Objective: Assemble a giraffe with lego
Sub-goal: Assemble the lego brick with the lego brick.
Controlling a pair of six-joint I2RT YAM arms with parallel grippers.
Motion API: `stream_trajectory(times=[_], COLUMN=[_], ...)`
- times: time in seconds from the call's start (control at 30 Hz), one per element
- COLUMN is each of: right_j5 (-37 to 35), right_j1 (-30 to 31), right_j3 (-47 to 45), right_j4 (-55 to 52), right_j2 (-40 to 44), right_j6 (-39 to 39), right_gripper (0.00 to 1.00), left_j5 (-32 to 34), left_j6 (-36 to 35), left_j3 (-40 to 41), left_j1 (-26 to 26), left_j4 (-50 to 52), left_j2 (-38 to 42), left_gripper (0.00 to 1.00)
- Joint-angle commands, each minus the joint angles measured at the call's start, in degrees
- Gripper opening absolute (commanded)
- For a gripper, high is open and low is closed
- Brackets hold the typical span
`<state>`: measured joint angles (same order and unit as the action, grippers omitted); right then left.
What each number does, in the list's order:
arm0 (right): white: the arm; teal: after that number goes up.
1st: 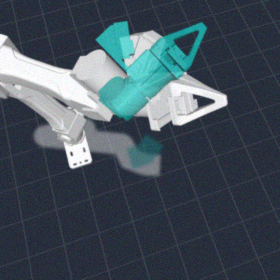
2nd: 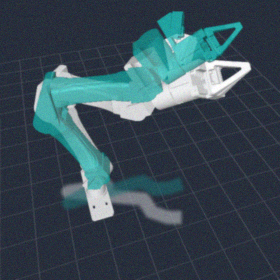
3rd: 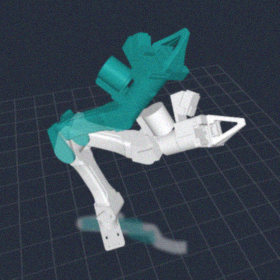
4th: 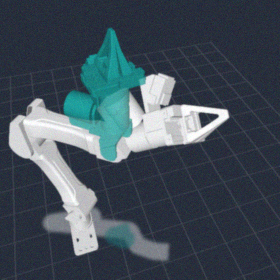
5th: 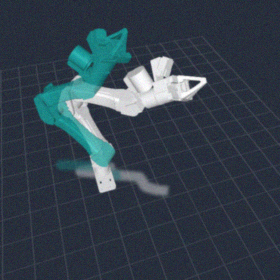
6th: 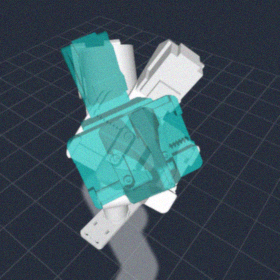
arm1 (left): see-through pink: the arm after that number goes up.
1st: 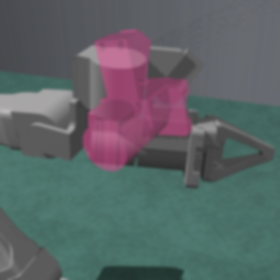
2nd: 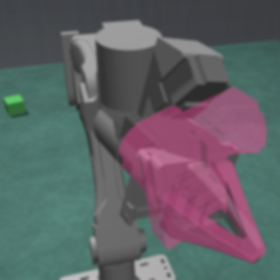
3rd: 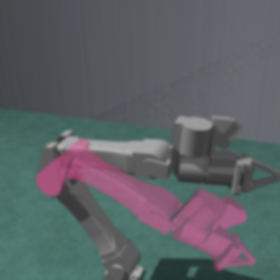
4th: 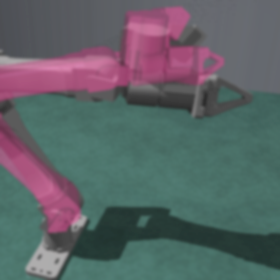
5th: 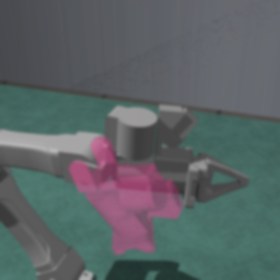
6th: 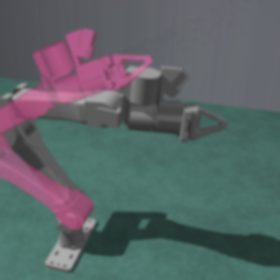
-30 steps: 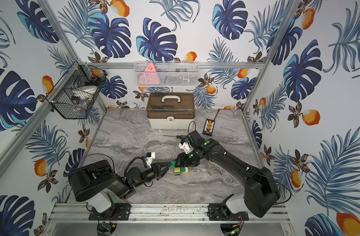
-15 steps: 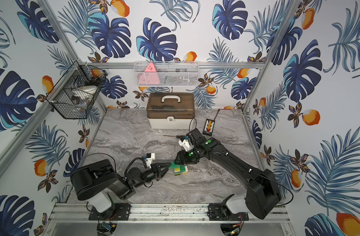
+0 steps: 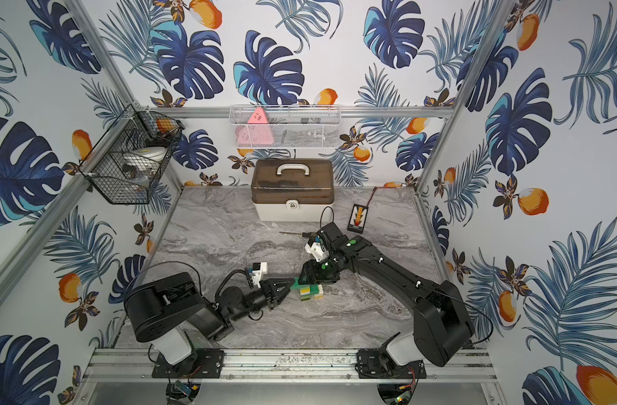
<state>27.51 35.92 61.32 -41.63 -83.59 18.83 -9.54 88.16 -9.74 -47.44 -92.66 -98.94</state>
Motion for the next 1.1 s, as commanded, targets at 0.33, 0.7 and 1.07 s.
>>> stream_trajectory(times=[0.33,0.7,1.07], right_j5=[-2.99,-2.89,1.04], right_j1=[-0.24,-2.24,-6.86], right_j3=[0.24,-1.24,-4.26], right_j4=[-3.10,-1.87,1.37], right_j2=[1.30,2.02,3.85], right_j6=[-0.21,1.06,3.58], right_gripper=[0.61,0.61,0.59], left_j5=[-2.41,-5.31,-9.40], left_j6=[-3.06,-9.15,-19.71], left_j3=[-0.46,-4.24,-15.57], left_j1=[0.80,2.87,3.08], left_j4=[7.02,28.41,52.23], left_j2=[0.95,14.57,20.69], left_gripper=[0.54,0.59,0.61])
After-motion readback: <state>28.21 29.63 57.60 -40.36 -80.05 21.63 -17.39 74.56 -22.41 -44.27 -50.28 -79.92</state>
